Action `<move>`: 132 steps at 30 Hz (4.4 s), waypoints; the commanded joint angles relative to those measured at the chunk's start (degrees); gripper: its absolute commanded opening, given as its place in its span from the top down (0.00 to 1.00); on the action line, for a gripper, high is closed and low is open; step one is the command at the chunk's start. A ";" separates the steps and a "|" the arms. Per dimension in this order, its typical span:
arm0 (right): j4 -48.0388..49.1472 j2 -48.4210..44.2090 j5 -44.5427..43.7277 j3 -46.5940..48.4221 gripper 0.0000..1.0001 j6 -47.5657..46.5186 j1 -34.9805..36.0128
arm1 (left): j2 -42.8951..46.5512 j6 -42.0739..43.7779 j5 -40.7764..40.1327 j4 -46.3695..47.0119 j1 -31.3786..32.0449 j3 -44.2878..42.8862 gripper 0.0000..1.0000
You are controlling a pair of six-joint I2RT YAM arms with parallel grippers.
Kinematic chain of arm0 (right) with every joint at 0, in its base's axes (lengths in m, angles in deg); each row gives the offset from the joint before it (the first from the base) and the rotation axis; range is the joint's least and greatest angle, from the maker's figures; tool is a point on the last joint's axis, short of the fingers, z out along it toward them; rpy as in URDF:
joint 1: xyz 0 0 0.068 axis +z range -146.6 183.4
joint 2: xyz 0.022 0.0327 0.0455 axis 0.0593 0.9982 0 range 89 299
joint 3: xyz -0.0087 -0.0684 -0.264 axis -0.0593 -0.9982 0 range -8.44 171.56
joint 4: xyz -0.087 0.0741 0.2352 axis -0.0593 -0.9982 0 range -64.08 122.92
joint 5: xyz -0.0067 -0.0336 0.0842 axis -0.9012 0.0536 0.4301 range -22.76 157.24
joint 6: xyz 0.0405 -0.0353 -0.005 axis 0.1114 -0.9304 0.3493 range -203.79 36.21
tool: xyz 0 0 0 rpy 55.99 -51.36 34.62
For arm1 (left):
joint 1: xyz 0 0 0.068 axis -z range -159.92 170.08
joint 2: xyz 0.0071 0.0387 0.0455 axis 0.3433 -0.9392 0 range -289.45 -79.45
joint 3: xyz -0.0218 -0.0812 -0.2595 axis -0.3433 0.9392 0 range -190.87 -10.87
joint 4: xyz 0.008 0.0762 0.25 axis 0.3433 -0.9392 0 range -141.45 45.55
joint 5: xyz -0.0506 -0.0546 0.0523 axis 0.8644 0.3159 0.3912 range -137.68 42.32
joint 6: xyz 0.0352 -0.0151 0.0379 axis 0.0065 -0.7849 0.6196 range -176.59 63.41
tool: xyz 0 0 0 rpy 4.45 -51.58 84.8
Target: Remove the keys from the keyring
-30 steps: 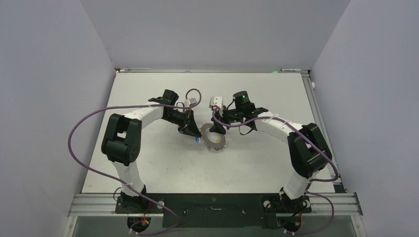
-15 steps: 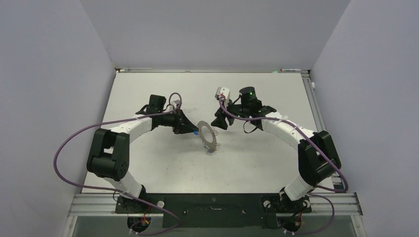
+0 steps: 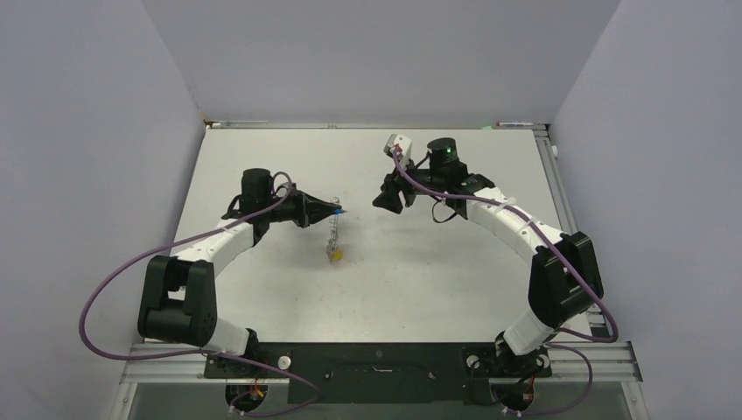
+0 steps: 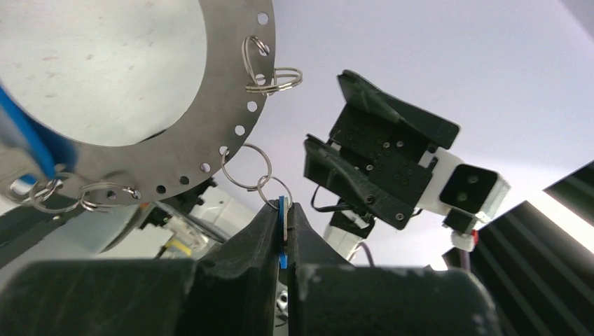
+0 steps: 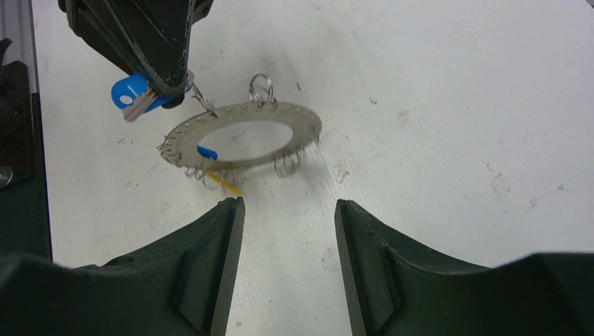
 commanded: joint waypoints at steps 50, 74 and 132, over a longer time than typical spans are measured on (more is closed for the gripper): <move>46.06 -0.95 -18.95 -16.48 0.52 -12.64 15.17 | 9.47 -20.66 -4.20 8.79 2.59 0.74 1.00; 42.39 0.15 -8.62 -12.56 0.66 -8.84 13.40 | 10.36 -20.00 -3.90 10.72 4.95 2.22 1.00; 59.09 -2.60 -13.15 -20.92 0.95 14.03 11.62 | 11.01 -19.21 -4.09 10.11 1.55 3.37 1.00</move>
